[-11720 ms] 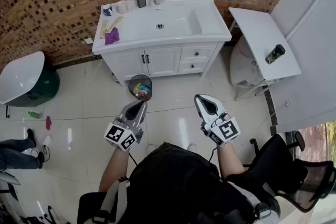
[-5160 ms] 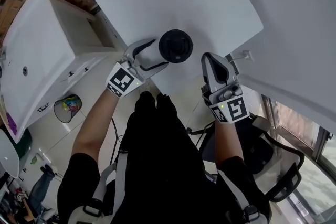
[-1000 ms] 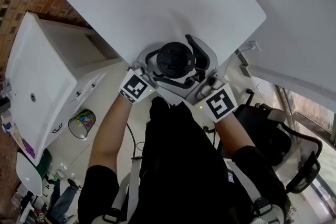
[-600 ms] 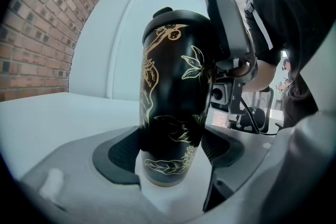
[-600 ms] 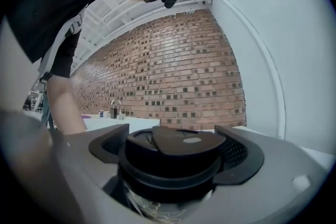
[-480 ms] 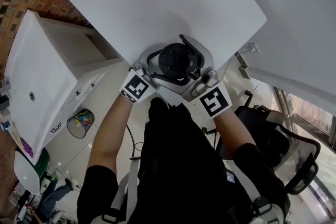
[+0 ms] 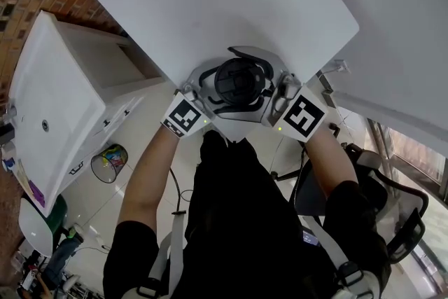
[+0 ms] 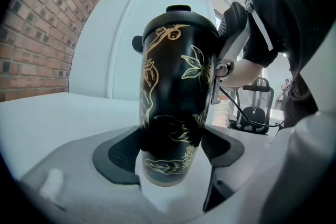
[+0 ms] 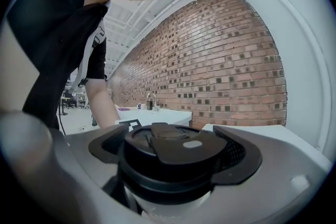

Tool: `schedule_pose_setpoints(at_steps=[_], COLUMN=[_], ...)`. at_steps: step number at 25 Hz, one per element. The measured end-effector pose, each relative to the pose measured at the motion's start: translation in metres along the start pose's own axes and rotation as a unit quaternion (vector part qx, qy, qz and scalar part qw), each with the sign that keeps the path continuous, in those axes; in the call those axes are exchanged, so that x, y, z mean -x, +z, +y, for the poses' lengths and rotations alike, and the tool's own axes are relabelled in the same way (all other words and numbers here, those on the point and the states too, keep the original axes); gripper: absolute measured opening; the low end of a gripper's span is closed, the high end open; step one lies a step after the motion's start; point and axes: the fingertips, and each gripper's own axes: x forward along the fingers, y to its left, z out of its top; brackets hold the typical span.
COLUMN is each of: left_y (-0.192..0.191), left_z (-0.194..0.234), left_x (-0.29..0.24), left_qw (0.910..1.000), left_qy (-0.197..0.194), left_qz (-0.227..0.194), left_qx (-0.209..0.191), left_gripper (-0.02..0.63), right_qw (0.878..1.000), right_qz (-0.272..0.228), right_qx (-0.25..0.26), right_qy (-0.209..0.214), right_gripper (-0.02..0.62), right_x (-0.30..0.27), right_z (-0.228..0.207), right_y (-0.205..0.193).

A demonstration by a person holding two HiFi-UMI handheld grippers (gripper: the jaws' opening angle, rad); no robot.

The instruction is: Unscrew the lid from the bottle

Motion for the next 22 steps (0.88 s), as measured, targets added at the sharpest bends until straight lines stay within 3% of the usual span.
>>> schedule_pose_setpoints(at_steps=[11, 22], left_y=[-0.001, -0.001], left_z=[0.001, 0.003], left_x=[0.0, 0.004], left_qw=[1.0, 0.9995], left_qy=[0.0, 0.02], left_qz=[0.0, 0.022], left_qx=[0.009, -0.007], left_gripper=[0.373, 0.378], right_qw=[0.993, 0.987], right_qz=[-0.09, -0.086], right_qx=[-0.039, -0.078], right_qy=[-0.061, -0.107], right_gripper=[0.491, 0.491], right_x=[0.019, 0.062], right_z=[-0.02, -0.026], right_y=[0.049, 0.04])
